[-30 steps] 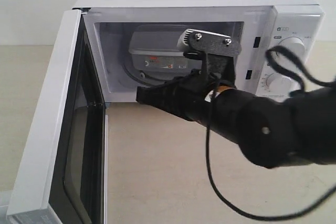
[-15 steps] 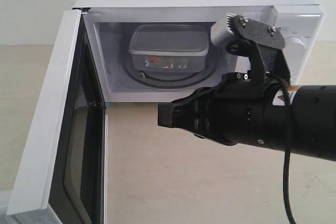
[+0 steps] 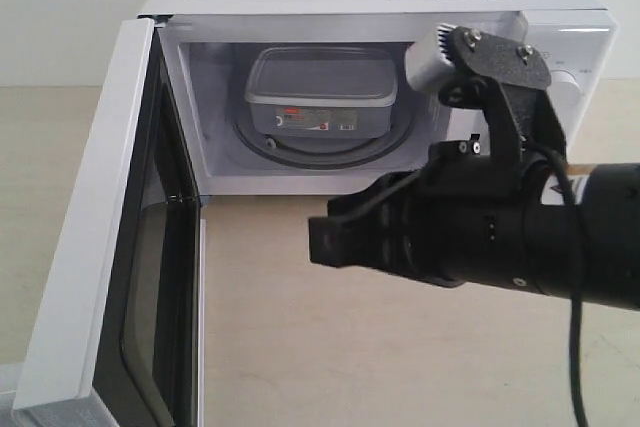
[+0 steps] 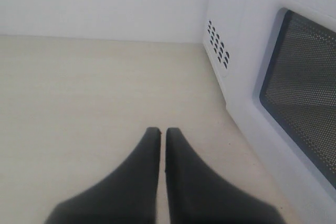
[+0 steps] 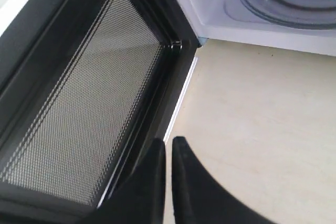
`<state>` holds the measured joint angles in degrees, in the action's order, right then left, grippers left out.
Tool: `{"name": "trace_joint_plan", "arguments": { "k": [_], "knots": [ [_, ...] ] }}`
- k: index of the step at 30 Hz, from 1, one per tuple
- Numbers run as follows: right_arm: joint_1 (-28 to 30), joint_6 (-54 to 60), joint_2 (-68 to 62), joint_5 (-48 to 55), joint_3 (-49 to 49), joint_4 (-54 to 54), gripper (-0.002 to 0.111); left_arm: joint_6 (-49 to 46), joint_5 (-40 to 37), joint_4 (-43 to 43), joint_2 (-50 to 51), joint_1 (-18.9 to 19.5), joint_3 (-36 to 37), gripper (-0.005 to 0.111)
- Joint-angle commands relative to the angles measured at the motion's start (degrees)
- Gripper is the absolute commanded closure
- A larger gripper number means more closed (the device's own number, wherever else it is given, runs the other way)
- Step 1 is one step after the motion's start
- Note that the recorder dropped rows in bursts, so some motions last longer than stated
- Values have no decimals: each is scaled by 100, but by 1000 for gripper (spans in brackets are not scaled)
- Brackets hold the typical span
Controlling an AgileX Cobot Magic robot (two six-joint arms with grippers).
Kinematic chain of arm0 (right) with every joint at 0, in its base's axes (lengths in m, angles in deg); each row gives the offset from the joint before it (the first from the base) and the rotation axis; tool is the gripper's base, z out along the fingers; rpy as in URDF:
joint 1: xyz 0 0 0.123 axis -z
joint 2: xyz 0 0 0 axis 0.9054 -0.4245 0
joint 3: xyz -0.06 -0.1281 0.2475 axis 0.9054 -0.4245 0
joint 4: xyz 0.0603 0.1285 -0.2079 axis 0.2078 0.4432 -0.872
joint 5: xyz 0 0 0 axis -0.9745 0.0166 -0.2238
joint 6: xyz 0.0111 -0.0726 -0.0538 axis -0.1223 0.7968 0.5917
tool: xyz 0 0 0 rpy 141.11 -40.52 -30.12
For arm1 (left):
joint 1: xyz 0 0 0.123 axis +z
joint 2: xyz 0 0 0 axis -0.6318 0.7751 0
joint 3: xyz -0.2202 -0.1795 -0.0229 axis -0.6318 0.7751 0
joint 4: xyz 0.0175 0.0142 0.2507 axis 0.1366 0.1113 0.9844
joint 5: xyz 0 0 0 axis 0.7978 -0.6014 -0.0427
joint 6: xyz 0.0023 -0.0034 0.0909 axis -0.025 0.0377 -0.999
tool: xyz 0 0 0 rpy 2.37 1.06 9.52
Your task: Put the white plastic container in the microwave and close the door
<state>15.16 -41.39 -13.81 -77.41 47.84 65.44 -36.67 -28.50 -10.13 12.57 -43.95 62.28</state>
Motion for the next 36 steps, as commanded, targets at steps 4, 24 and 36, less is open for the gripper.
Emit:
{"name": "trace_joint_plan", "arguments": {
  "k": [4, 24, 36],
  "knots": [
    [652, 649, 1275, -293, -1003, 8, 108, -8, 19, -24, -18, -40, 19, 102],
    [5028, 560, 6289, 83, -3462, 155, 108, -8, 19, -24, -18, -40, 19, 102],
    [5143, 1607, 6373, 777, -3462, 180, 108, -8, 19, -24, -18, -40, 19, 102]
  ]
}}
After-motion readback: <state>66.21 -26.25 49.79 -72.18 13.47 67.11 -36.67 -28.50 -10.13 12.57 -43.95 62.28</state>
